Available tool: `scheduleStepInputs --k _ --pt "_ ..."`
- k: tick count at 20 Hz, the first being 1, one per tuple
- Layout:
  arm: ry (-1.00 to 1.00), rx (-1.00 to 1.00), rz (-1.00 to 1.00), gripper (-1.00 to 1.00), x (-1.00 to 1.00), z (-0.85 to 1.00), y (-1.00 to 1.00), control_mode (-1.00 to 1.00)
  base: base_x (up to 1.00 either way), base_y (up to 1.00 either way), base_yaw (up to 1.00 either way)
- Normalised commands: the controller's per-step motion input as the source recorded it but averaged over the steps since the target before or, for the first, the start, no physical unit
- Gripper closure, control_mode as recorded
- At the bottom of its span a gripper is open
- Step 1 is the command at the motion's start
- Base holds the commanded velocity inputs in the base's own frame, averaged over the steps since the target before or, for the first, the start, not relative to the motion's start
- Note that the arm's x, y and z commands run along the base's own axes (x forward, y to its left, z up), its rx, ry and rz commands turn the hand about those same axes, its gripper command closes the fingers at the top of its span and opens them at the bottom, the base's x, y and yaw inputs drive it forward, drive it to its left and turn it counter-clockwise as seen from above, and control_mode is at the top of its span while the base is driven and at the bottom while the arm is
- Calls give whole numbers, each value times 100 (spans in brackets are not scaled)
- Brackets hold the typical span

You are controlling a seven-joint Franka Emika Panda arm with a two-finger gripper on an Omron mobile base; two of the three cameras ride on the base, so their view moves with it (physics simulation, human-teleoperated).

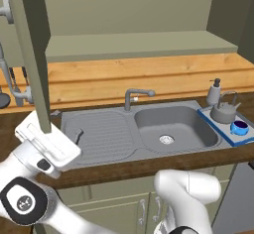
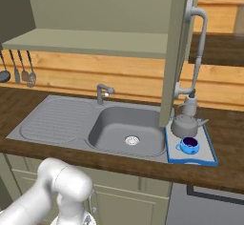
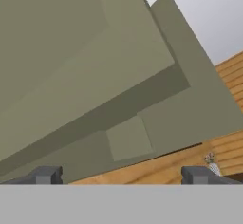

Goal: Pick the kettle from the counter and place it on the tray. Then pick the mug from the cabinet and place it on the tray. Then close the cabinet doors.

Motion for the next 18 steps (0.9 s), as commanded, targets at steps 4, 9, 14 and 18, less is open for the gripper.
scheduleStepInputs --k 4,9,14,18 --pt "0 -3 -10 -100 0 7 -3 -100 0 0 0" --pt "0 0 0 -100 0 -8 1 -100 0 0 0" --pt "0 0 5 -100 2 0 37 -100 0 0 0" --pt "0 -2 6 -100 1 6 54 -100 0 0 0"
